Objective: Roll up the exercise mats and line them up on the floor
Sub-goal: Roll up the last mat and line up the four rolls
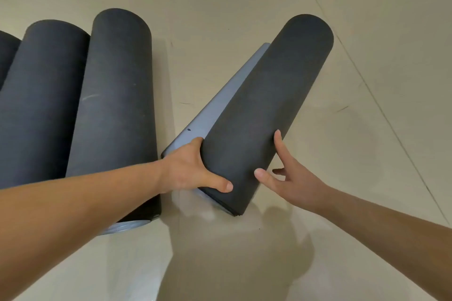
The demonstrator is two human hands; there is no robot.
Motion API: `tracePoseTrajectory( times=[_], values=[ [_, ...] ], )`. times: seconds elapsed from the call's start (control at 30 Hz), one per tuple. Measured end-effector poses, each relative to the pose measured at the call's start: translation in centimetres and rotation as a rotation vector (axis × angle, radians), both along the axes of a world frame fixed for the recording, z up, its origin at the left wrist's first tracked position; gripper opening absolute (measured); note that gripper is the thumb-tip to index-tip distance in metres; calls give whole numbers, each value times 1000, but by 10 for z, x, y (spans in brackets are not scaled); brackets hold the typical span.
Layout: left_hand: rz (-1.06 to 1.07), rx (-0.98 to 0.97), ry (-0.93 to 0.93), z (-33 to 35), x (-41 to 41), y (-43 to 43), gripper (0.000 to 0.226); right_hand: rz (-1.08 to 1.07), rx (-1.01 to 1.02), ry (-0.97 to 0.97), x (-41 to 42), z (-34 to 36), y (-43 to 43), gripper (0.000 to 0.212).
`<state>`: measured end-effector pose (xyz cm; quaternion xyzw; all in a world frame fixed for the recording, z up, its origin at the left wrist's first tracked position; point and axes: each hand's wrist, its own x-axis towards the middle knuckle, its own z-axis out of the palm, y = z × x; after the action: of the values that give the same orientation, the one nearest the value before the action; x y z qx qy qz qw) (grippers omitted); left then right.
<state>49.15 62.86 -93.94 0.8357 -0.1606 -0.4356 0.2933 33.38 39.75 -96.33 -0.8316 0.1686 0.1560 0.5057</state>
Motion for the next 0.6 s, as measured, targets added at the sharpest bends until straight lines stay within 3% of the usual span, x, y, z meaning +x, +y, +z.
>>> tracePoseTrajectory(
  times=[0.07,0.17,0.3,0.5,0.6],
  values=[
    [55,-93,83,-7,-15,-18,111,-93,17,-36,1,6,-5,105],
    [120,-188,238,-18,-32,-46,95,-243,-82,-99,7,26,-36,72],
    [82,-189,421,-29,-42,-65,93,-205,-331,-110,16,43,-76,52],
    [9,-102,216,-17,-24,-46,86,-101,-468,-190,22,28,-63,58],
    [45,-41,114,-8,-13,-26,113,-43,-553,-164,39,28,-43,59]
  ],
)
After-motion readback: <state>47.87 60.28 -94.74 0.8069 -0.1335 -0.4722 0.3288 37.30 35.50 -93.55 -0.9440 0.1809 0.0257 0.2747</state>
